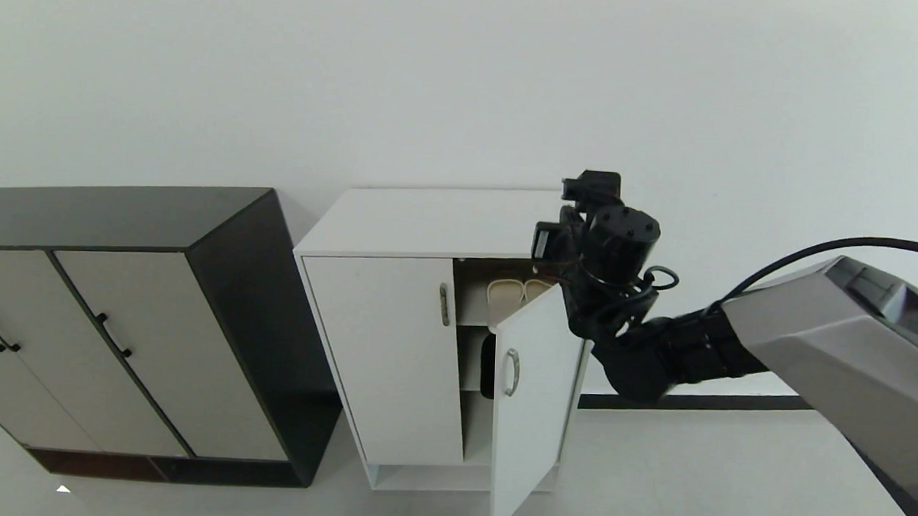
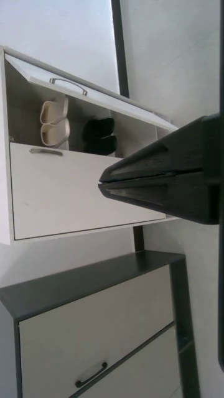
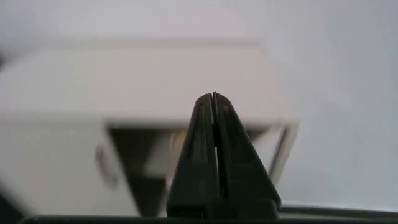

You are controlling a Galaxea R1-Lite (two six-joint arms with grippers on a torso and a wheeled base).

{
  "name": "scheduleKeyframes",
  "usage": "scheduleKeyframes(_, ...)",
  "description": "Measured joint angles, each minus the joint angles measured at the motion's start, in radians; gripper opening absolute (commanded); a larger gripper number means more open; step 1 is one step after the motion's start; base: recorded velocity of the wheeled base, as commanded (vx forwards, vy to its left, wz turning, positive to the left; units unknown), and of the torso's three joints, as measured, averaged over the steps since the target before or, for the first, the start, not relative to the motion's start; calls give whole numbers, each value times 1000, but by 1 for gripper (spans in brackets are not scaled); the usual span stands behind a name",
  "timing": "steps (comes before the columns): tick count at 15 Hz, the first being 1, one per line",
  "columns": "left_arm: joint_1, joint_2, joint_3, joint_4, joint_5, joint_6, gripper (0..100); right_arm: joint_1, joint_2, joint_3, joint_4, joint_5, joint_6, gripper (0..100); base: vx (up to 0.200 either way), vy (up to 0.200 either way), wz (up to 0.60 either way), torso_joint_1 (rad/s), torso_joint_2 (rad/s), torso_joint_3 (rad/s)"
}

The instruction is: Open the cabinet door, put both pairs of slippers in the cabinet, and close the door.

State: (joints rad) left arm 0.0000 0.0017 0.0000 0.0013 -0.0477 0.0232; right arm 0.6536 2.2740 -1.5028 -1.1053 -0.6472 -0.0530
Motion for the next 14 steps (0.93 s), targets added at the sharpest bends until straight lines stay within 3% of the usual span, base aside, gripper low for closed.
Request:
scheduleKeyframes(2,0,0,0,0,0,0,0,-9,94,-227,-11,-102,9,0,0,0,0,0,0,0)
scheduleKeyframes(4,0,0,0,0,0,0,0,-10,144,-402,42,-129,42,0,0,0,0,0,0,0)
scheduleKeyframes(8,0,0,0,0,0,1,0,-48,167,-474,111,-161,94,0,0,0,0,0,0,0)
scheduleKeyframes(10,-1,0,0,0,0,1,0,-29,151,-354,102,-123,98,0,0,0,0,0,0,0)
scheduleKeyframes(14,0,0,0,0,0,1,0,-19,-24,185,89,159,106,0,0,0,0,0,0,0)
